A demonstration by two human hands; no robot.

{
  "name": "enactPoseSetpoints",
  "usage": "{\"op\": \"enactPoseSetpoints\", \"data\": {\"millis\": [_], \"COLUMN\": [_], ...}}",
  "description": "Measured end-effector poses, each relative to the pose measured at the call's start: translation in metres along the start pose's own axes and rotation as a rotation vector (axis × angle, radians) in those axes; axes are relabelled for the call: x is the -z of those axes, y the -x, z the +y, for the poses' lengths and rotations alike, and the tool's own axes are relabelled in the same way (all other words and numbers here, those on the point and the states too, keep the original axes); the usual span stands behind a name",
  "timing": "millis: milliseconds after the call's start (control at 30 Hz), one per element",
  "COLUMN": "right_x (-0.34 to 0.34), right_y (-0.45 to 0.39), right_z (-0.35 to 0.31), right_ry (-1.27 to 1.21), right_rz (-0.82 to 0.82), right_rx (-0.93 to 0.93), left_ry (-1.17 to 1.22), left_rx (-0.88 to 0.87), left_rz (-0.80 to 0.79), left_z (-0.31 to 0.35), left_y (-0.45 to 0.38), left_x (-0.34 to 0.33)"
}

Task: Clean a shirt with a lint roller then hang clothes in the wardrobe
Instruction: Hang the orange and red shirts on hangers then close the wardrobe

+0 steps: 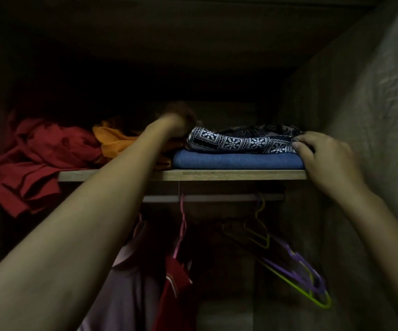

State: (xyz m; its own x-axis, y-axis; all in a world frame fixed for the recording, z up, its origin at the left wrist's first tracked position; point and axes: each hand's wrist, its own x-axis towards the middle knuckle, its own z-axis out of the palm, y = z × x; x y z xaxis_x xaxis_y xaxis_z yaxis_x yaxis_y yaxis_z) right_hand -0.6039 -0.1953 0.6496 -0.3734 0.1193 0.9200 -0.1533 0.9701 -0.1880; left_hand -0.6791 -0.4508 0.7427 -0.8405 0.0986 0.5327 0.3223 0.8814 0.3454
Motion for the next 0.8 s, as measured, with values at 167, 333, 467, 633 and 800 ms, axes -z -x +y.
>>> {"op": "enactPoseSetpoints", "data": {"millis": [167, 333, 467, 633, 800], "right_x": [0.0, 0.01, 0.019, 0.014, 0.011], "right_y": [0.002, -0.003, -0.016, -0.012, -0.01], "right_z": [0.006, 0.0, 0.001, -0.002, 0.002], "right_ry": [-0.02, -0.229, -0.241, -0.059, -0.05], "right_rz": [-0.054, -0.101, -0.088, -0.173, -0.149], "right_rx": [0.027, -0.068, -0.158, -0.058, 0.044], "left_ry": [0.041, -0.029, 0.025, -0.021, -0.147], "left_rx": [0.156, 0.144, 0.088, 0.093, 0.036], "left_rz": [-0.027, -0.01, -0.016, -0.066, 0.189], "left_z": [-0.017, -0.032, -0.026, -0.007, -0.011], "left_y": [-0.008, -0.028, -0.012, 0.013, 0.02], "left_x": [-0.013, 0.007, 0.01, 0.003, 0.003]}}
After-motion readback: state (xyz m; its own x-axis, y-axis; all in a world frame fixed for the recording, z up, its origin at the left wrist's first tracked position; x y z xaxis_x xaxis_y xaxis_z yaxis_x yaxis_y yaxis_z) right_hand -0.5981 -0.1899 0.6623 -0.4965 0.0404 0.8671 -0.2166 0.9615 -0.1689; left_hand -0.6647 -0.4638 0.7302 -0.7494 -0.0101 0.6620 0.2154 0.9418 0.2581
